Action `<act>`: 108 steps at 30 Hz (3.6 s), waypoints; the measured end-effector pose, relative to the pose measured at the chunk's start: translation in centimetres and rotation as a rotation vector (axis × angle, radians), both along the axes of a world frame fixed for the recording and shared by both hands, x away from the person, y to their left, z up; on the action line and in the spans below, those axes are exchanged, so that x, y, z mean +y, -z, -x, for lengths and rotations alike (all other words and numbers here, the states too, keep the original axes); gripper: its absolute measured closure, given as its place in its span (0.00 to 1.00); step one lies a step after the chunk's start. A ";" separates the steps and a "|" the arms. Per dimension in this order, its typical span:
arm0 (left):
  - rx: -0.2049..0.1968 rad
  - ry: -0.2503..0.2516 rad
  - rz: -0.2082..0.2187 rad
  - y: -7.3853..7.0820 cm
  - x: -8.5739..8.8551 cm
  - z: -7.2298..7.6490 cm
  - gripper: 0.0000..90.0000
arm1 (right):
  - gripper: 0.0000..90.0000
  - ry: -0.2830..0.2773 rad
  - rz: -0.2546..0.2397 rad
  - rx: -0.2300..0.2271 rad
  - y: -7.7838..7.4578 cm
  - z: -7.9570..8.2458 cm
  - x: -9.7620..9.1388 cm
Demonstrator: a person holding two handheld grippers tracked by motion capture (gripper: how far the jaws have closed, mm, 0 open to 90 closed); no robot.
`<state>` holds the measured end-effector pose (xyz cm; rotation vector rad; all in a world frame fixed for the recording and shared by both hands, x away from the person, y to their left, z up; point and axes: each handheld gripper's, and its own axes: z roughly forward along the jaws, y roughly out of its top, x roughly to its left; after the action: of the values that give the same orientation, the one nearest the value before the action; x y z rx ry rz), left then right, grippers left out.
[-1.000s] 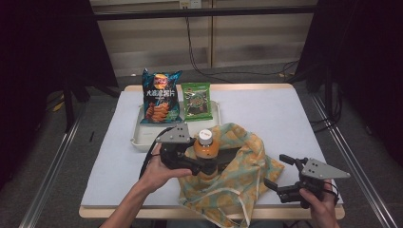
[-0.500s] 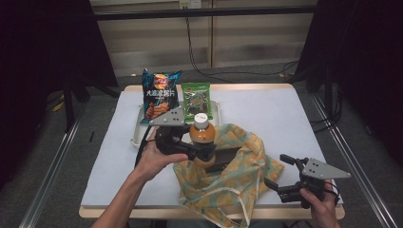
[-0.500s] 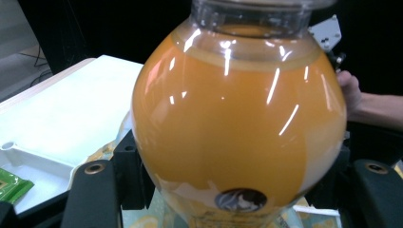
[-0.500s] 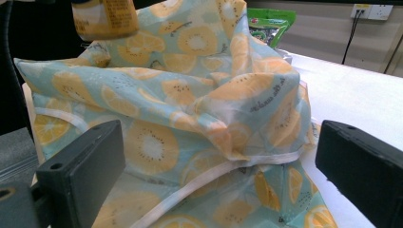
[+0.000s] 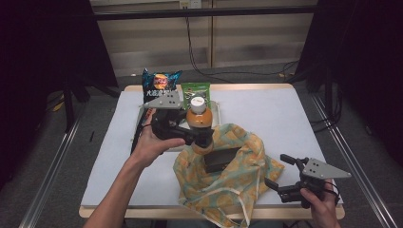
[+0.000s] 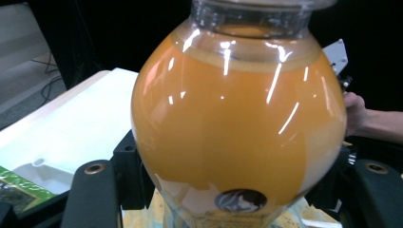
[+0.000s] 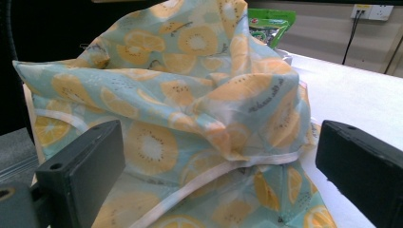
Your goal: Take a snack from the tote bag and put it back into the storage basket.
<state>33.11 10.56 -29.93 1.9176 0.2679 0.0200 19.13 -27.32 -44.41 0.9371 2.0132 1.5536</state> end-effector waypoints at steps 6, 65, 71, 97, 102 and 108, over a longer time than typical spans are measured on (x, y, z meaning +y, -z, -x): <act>-0.010 -0.018 0.011 -0.6 0.7 -1.2 0.37 | 0.02 0.009 0.004 -0.002 0.0 0.1 0.0; 0.065 -0.162 -0.101 11.5 0.4 -12.3 0.37 | 0.02 -0.005 0.005 0.008 0.2 0.1 -0.1; 0.061 -0.168 -0.117 12.7 0.2 -12.4 0.37 | 0.02 -0.003 0.004 0.007 0.2 0.1 -0.2; 0.094 -0.253 -0.177 13.8 0.7 -10.6 0.21 | 0.02 -0.011 0.009 0.010 0.3 0.1 0.0; 0.063 -0.323 -0.149 12.8 0.5 -9.5 0.19 | 0.02 -0.015 0.010 0.011 0.3 0.1 0.1; 0.012 -0.418 -0.135 11.6 -0.2 -8.7 0.19 | 0.02 -0.017 0.015 0.006 0.2 0.2 0.2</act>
<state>41.83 10.35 -41.57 1.9639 0.6857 0.3113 18.98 -27.15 -44.63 0.9217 2.0397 1.5440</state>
